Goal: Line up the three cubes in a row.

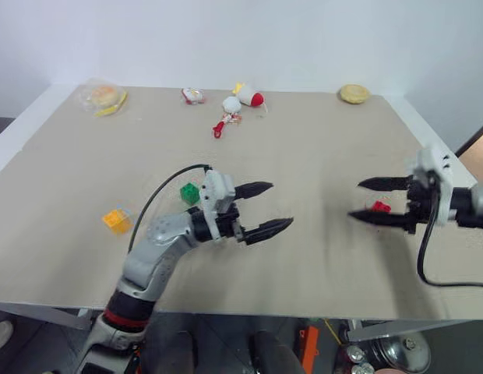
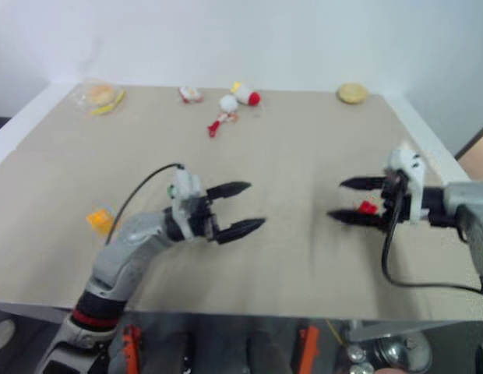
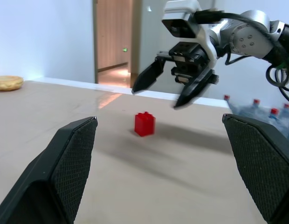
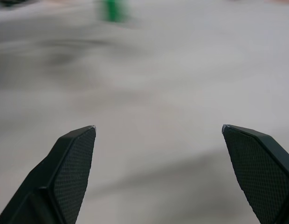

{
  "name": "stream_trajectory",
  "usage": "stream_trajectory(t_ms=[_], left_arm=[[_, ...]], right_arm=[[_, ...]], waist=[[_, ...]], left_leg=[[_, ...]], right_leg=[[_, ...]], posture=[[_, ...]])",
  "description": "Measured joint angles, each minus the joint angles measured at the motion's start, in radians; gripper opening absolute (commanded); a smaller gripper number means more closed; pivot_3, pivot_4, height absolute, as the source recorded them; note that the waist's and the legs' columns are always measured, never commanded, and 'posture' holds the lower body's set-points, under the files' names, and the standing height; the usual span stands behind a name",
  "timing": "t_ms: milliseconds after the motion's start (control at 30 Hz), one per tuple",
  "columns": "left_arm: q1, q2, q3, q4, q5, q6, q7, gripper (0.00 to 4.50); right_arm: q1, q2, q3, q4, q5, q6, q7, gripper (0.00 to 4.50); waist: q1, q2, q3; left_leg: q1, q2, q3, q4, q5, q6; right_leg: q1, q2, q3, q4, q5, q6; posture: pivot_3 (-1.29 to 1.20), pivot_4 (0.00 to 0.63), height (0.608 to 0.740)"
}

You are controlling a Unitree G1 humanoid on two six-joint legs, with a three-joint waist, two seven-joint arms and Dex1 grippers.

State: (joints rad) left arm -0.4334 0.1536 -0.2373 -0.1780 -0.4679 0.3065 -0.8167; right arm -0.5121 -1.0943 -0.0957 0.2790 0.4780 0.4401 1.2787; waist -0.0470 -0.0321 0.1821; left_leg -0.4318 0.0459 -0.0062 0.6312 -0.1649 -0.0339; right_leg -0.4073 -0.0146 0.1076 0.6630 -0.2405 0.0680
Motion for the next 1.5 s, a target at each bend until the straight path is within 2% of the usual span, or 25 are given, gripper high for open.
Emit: stream_trajectory(t_ms=[100, 300, 700, 833, 1033, 1100, 1200, 1300, 1333, 1500], left_arm=[[-0.004, -0.047, -0.024, 0.03, 0.025, -0.018, 0.023, 4.45], [-0.016, -0.088, -0.033, 0.082, 0.048, -0.052, 0.023, 4.45], [-0.049, -0.1, -0.03, 0.126, 0.067, -0.083, 0.01, 4.45], [-0.05, -0.103, -0.03, 0.13, 0.068, -0.091, 0.004, 4.5], [-0.058, -0.104, -0.03, 0.138, 0.072, -0.097, 0.004, 4.5], [-0.063, -0.104, -0.029, 0.146, 0.075, -0.107, 0.004, 4.5], [-0.068, -0.095, -0.028, 0.152, 0.076, -0.114, -0.002, 4.5], [-0.069, -0.042, -0.024, 0.153, 0.074, -0.116, -0.051, 4.5], [-0.068, 0.005, -0.018, 0.15, 0.065, -0.114, -0.094, 4.5], [-0.04, 0.185, 0.043, 0.14, 0.027, -0.102, -0.235, 4.5]], right_arm=[[-0.092, 0.006, 0.044, 0.2, -0.091, -0.066, 0.013, 4.5], [-0.186, 0.036, 0.116, 0.441, -0.229, -0.146, 0.047, 4.5], [-0.253, 0.12, 0.142, 0.667, -0.367, -0.273, 0.04, 4.5], [-0.276, 0.141, 0.142, 0.734, -0.405, -0.298, 0.024, 3.32], [-0.312, 0.149, 0.14, 0.776, -0.425, -0.315, 0.008, 1.27], [-0.316, 0.152, 0.135, 0.776, -0.425, -0.316, 0.009, 1.26], [-0.318, 0.153, 0.127, 0.758, -0.417, -0.311, 0.031, 1.26], [-0.287, 0.153, 0.124, 0.614, -0.389, -0.287, 0.074, 1.26], [-0.232, 0.148, 0.123, 0.458, -0.366, -0.252, 0.106, 1.26], [-0.024, 0.132, 0.142, -0.07, -0.274, -0.098, 0.168, 1.26]], waist=[[-0.001, 0.002, 0.0], [-0.001, 0.005, -0.001], [-0.001, 0.005, -0.001], [-0.002, 0.005, -0.001], [-0.002, 0.005, -0.001], [-0.002, 0.005, -0.001], [-0.002, 0.006, -0.001], [-0.005, 0.007, -0.001], [-0.006, 0.007, -0.001], [-0.006, 0.008, -0.001]], left_leg=[[0.001, 0.0, 0.0, -0.004, -0.001, 0.001], [0.002, -0.001, 0.0, -0.007, -0.001, 0.001], [0.002, -0.002, 0.001, -0.002, 0.0, 0.0], [0.002, -0.002, 0.001, -0.002, 0.0, 0.0], [0.002, -0.002, 0.001, -0.002, 0.0, 0.0], [0.002, -0.002, 0.001, -0.002, 0.0, 0.0], [0.002, -0.002, 0.001, -0.002, 0.0, 0.0], [0.002, -0.001, 0.001, -0.003, 0.0, 0.0], [0.002, -0.001, -0.001, -0.004, 0.0, 0.0], [0.002, 0.001, -0.003, -0.007, 0.0, -0.001]], right_leg=[[-0.001, 0.001, 0.001, 0.0, 0.0, 0.004], [0.0, 0.001, 0.002, 0.0, -0.001, 0.004], [0.001, 0.0, 0.004, 0.0, 0.0, 0.003], [0.001, 0.0, 0.004, 0.0, 0.0, 0.003], [0.001, 0.0, 0.004, 0.0, 0.0, 0.003], [0.001, 0.0, 0.004, 0.0, 0.0, 0.003], [0.001, 0.0, 0.004, 0.0, 0.0, 0.003], [0.0, 0.001, 0.004, 0.0, 0.002, 0.006], [0.0, 0.002, 0.003, 0.001, 0.002, 0.006], [-0.001, 0.004, 0.001, 0.002, -0.001, 0.004]], posture=[[0.0, 0.15, 0.737], [0.0, 0.15, 0.737], [0.0, 0.15, 0.737], [0.0, 0.15, 0.737], [0.0, 0.15, 0.737], [0.0, 0.15, 0.737], [0.0, 0.15, 0.737], [0.0, 0.15, 0.737], [0.0, 0.15, 0.737], [0.0, 0.15, 0.737]])
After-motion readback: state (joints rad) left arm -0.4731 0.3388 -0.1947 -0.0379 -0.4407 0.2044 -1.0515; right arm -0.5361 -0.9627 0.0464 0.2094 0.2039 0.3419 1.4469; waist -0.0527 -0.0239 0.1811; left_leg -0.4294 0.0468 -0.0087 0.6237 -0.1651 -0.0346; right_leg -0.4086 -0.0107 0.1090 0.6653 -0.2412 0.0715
